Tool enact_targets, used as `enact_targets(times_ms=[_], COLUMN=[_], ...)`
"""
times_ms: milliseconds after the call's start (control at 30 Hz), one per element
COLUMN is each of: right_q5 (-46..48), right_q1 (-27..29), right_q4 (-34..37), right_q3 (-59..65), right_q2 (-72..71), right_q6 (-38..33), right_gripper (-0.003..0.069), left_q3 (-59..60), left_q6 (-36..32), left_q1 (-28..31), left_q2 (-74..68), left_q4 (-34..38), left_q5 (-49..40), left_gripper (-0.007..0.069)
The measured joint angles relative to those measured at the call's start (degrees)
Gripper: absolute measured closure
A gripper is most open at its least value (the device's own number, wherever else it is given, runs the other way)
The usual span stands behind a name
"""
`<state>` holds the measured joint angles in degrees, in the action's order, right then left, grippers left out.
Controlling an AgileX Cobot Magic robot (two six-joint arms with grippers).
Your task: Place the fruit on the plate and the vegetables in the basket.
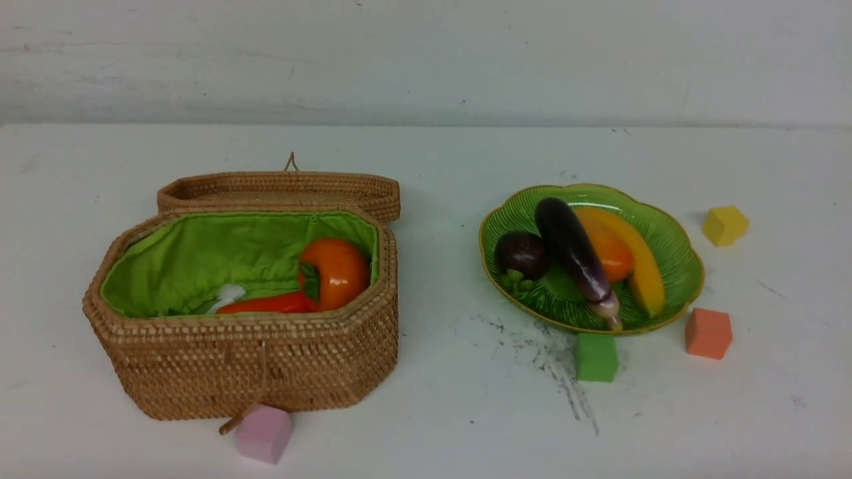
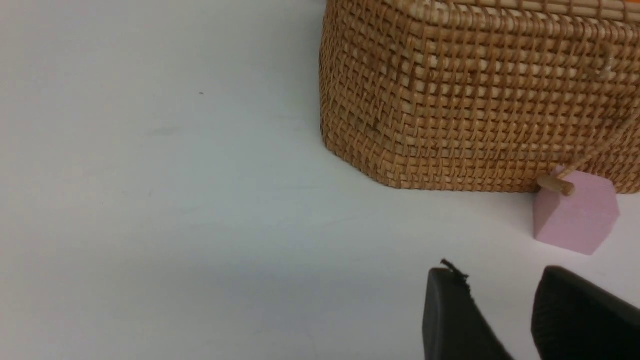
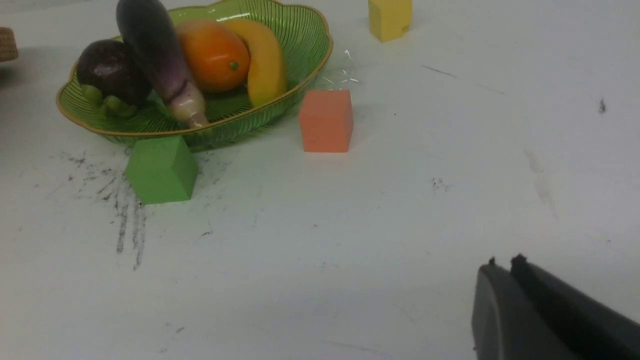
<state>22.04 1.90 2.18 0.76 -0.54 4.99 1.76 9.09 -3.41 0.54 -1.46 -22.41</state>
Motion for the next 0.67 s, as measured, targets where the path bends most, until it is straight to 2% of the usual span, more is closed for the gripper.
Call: enact_targets(times_ms=[667], right_q5=[0.0], right_q1=[0.0], right_q4=[0.2], right_q3=[0.0], right_q2=[0.0], right_q6=[-0.1], right_gripper=[0.0588], left_q3=[0.0], left_q6=[0.0], left_q1=[0.0], left_q2=[0.0], left_q4=[0.0], left_q5=[0.0], left_gripper=[0.0386])
